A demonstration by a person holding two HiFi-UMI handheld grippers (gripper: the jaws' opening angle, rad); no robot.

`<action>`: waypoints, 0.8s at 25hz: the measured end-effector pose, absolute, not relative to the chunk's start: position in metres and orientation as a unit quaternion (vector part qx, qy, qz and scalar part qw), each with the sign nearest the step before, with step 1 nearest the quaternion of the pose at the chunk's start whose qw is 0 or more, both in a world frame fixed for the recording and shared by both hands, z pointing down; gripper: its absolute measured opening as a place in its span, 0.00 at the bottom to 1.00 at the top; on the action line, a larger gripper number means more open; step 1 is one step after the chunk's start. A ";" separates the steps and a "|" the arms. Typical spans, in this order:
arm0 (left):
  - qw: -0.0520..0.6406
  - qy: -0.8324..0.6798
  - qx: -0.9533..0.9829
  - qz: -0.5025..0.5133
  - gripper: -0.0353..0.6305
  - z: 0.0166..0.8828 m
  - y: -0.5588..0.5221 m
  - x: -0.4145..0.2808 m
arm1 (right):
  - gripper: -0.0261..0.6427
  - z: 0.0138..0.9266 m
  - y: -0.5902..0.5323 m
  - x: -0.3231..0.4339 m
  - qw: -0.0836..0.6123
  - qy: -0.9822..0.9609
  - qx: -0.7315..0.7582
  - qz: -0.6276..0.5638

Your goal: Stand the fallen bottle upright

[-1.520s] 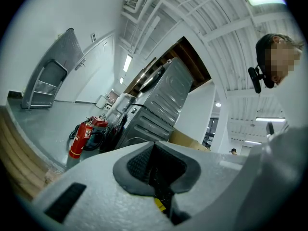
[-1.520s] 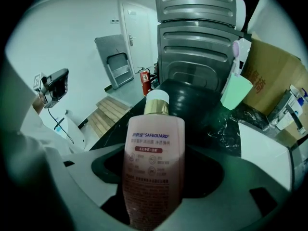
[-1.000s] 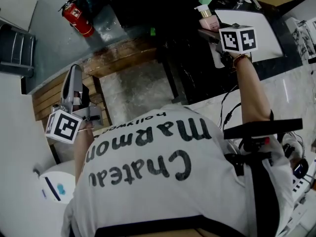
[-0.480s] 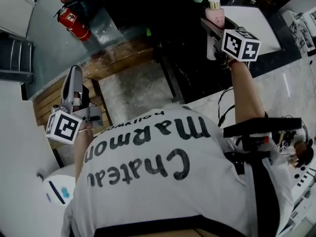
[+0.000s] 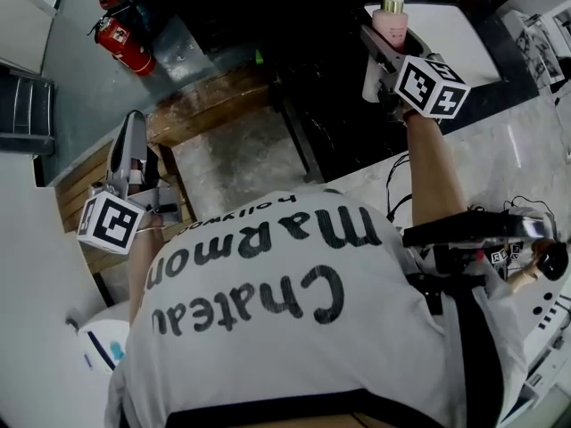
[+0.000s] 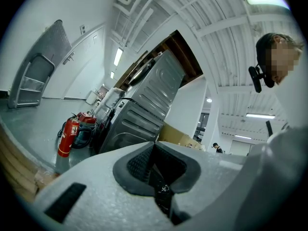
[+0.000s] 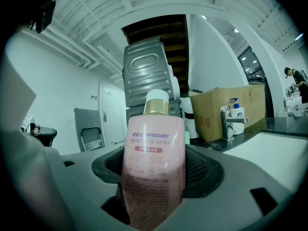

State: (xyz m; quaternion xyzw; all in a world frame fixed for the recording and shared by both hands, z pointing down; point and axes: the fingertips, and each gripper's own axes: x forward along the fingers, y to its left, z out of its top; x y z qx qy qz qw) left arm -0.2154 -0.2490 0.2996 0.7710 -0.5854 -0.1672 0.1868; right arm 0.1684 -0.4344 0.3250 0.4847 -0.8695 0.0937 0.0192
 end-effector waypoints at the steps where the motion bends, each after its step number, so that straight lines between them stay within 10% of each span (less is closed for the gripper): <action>1: 0.188 -0.582 0.772 -0.170 0.07 0.299 -0.250 -0.213 | 0.51 0.324 -0.433 0.169 0.015 -0.870 0.484 0.092; 20: 0.193 -0.567 0.782 -0.175 0.07 0.303 -0.256 -0.198 | 0.51 0.314 -0.412 0.173 -0.030 -0.872 0.487 0.041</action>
